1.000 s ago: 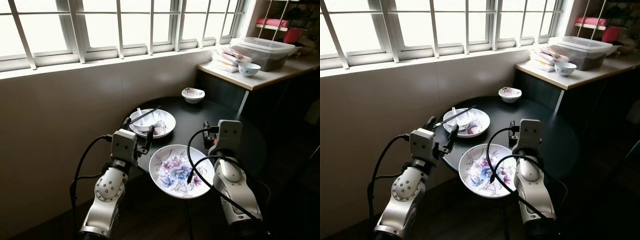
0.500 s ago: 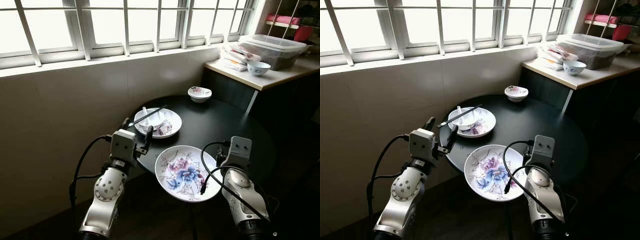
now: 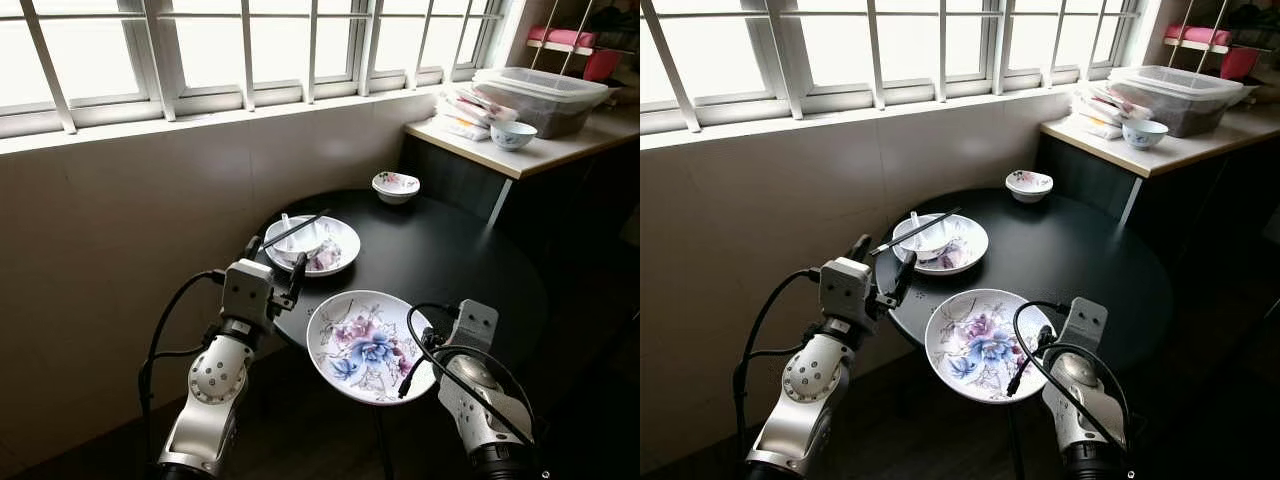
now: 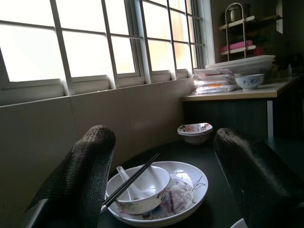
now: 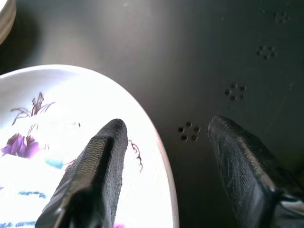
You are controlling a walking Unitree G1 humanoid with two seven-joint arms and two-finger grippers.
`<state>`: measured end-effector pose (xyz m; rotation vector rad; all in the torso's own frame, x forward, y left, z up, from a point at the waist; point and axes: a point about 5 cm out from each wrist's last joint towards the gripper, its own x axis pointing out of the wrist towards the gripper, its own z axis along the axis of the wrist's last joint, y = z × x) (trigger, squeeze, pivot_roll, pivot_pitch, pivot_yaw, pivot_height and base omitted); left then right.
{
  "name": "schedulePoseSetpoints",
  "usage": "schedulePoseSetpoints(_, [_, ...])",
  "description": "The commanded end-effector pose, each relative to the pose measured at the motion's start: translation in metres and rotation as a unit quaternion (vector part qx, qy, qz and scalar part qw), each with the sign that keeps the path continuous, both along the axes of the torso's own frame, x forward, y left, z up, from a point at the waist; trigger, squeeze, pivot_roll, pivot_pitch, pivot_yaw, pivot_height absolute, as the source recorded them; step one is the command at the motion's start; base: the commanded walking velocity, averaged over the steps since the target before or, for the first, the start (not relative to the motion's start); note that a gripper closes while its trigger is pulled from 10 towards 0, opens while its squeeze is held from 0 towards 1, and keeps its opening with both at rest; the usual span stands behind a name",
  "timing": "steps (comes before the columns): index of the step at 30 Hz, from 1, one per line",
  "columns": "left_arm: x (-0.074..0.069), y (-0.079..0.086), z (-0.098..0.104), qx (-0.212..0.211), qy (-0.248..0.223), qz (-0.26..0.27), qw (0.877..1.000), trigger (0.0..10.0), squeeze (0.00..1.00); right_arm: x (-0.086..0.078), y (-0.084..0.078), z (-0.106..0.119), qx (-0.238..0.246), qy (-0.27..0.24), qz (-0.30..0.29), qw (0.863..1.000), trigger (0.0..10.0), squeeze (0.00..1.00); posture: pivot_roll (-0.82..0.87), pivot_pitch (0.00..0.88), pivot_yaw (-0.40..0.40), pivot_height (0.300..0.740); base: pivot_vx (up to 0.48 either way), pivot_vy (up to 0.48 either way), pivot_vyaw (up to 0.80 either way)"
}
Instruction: Kitchen organization
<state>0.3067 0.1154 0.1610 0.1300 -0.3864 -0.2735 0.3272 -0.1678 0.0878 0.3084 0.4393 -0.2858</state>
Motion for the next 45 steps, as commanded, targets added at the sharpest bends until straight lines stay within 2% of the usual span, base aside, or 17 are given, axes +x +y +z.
schedulePoseSetpoints(1, [0.001,0.0,-0.004,0.004,0.01,0.004,1.0,10.0,0.0,0.001,0.004,-0.002,0.023,0.009,0.009,1.0,10.0,0.0,0.05,0.0,-0.053,0.74,0.0,0.0,0.0])
schedulePoseSetpoints(9, [0.0,0.0,-0.004,0.005,0.013,0.004,1.0,10.0,0.0,0.0,0.009,-0.006,0.049,0.023,0.018,0.998,10.0,0.0,0.04,0.0,-0.053,0.74,0.0,0.0,0.0])
schedulePoseSetpoints(16, [0.0,0.0,-0.005,0.005,0.014,0.004,1.0,10.0,0.0,-0.002,0.011,-0.011,0.091,0.045,0.017,0.995,10.0,0.0,0.04,0.0,-0.055,0.74,0.0,0.0,0.0])
schedulePoseSetpoints(20, [0.0,-0.001,-0.005,0.005,0.015,0.004,1.0,10.0,0.0,-0.003,0.011,-0.012,0.096,0.051,0.015,0.994,10.0,0.0,0.04,0.0,-0.055,0.74,0.0,0.0,0.0])
schedulePoseSetpoints(21, [0.0,-0.001,-0.005,0.005,0.016,0.004,1.0,10.0,0.0,-0.003,0.012,-0.013,0.101,0.054,0.015,0.993,9.6,0.0,0.04,0.0,-0.055,0.74,0.0,0.0,0.0])
schedulePoseSetpoints(22, [0.0,-0.001,-0.005,0.005,0.016,0.004,1.0,10.0,0.0,-0.003,0.012,-0.013,0.105,0.056,0.016,0.993,8.3,0.0,0.04,0.0,-0.055,0.74,0.0,0.0,0.0])
schedulePoseSetpoints(23, [0.0,-0.001,-0.006,0.006,0.016,0.004,1.0,10.0,0.0,-0.003,0.013,-0.014,0.109,0.057,0.017,0.992,4.6,0.0,0.04,0.0,-0.055,0.74,0.0,0.0,0.0])
schedulePoseSetpoints(24, [0.0,-0.001,-0.006,0.006,0.016,0.004,1.0,10.0,0.0,-0.003,0.013,-0.014,0.112,0.058,0.018,0.992,4.6,0.0,0.04,0.0,-0.056,0.74,0.0,0.0,0.0])
schedulePoseSetpoints(25, [0.0,-0.001,-0.006,0.006,0.017,0.005,1.0,10.0,0.0,-0.003,0.015,-0.015,0.124,0.065,0.02,0.99,0.0,0.0,0.04,0.0,-0.055,0.74,0.0,0.0,0.0])
schedulePoseSetpoints(28, [0.0,-0.001,-0.007,0.006,0.019,0.005,1.0,10.0,0.0,-0.005,0.016,-0.018,0.145,0.075,0.005,0.986,0.0,0.0,0.04,0.0,-0.055,0.74,0.0,0.0,0.0])
schedulePoseSetpoints(36, [0.001,0.0,-0.007,0.007,0.019,0.006,1.0,10.0,0.0,-0.003,0.016,-0.015,0.149,0.066,0.004,0.987,0.0,0.0,0.04,0.0,-0.055,0.74,0.0,0.0,0.0])
schedulePoseSetpoints(45, [0.001,0.0,-0.007,0.008,0.02,0.006,1.0,10.0,0.0,0.002,0.017,-0.002,0.179,0.017,0.006,0.984,0.0,0.0,0.04,0.0,-0.053,0.74,0.0,0.0,0.0])
